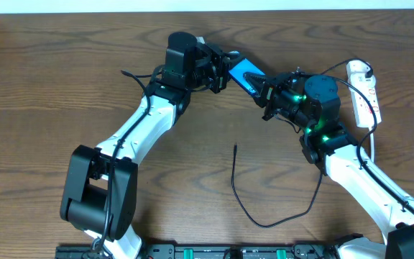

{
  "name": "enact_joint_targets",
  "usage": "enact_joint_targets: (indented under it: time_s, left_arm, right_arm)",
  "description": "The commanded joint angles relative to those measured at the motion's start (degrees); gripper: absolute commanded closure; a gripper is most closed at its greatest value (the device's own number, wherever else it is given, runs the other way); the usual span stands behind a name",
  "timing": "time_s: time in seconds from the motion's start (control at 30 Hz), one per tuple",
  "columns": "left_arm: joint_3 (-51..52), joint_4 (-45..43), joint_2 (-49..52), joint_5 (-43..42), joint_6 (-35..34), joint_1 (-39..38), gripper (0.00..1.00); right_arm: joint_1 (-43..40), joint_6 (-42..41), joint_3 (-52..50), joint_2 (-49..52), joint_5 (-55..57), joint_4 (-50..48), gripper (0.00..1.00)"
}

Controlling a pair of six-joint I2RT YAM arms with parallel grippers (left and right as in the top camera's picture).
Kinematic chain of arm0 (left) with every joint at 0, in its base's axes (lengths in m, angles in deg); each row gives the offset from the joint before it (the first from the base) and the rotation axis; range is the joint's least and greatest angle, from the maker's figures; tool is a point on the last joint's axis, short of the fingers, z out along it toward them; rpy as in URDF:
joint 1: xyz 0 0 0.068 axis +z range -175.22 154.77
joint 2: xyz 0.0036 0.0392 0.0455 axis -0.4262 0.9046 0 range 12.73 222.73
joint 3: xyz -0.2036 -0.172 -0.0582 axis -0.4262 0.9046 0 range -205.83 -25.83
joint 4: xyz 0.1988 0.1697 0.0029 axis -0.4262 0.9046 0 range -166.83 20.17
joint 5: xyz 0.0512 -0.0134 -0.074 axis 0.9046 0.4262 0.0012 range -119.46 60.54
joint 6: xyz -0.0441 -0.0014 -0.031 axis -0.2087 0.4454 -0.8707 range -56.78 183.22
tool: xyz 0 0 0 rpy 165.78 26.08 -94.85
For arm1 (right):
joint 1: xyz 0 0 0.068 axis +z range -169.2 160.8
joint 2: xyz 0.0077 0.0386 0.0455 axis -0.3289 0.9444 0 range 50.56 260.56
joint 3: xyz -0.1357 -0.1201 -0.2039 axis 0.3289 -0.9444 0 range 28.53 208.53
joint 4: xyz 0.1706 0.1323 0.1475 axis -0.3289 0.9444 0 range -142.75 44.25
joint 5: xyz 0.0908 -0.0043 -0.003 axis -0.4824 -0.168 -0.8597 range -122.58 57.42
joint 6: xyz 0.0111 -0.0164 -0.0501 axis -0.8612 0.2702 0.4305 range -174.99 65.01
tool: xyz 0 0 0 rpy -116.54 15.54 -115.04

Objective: Plug charger to phone and switch on socket

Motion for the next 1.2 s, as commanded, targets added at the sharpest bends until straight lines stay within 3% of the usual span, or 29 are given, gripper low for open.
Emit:
enact_joint_targets:
  time_s: [0.0,0.1,0.17,0.27,0.47,0.87,1.17]
  left_arm:
    - [-0.48,-0.28,-0.90,0.37,0.76,-0.13,0.93]
    - [-0.48,-0.31,-0.90,0.37,0.76,-0.11,0.93]
    - [-0.48,-0.31,-0.90,0.37,0.76,-0.04,0.93]
    - [-0.48,-0.28,-0.90,0.33,0.79,0.68,0.92]
    - [-0.48,-0.26,-0.90,-3.15,0.76,5.62,0.92]
    - [-0.48,-0.28,-0.90,-28.39,0.79,20.20,0.93]
    - [-0.48,-0.28,-0.90,-41.46,0.87,27.04,0.92]
  right_arm:
    - [1.64,0.90,1.03,-0.63,-2.34,-0.68,0.78]
    - [1.57,2.47,1.03,-0.63,-2.34,-0.72,0.38]
    - [1.46,3.65,1.03,-0.63,-2.34,-0.72,0.19]
    - [0.92,4.70,1.03,-0.63,-2.93,-0.72,0.02]
    - [-1.25,6.23,1.03,-0.63,-7.78,-0.72,0.01]
    - [-4.42,13.38,1.03,-0.63,-12.00,-0.66,0.01]
    - [-4.42,26.12,1.03,-0.63,-11.87,-0.17,0.01]
